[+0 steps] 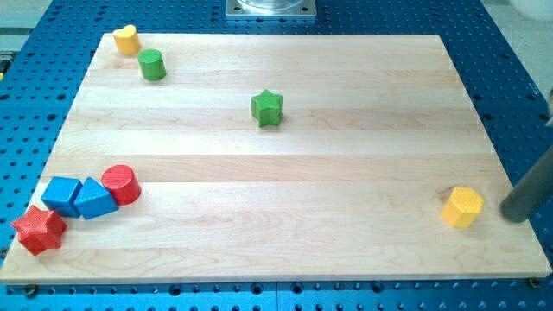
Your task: Place the hexagon below the green star
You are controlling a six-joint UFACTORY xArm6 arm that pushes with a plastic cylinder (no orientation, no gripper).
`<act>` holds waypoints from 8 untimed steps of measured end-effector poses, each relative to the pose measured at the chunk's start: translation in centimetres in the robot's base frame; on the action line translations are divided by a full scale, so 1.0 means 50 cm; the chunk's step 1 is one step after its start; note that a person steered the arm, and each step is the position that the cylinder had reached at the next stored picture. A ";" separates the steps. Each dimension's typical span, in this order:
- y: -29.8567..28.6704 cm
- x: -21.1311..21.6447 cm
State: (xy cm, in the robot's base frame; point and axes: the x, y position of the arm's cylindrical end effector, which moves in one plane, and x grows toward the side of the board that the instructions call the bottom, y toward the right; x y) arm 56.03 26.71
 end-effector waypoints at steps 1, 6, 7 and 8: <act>-0.120 -0.014; -0.508 -0.121; -0.570 -0.081; -0.558 -0.159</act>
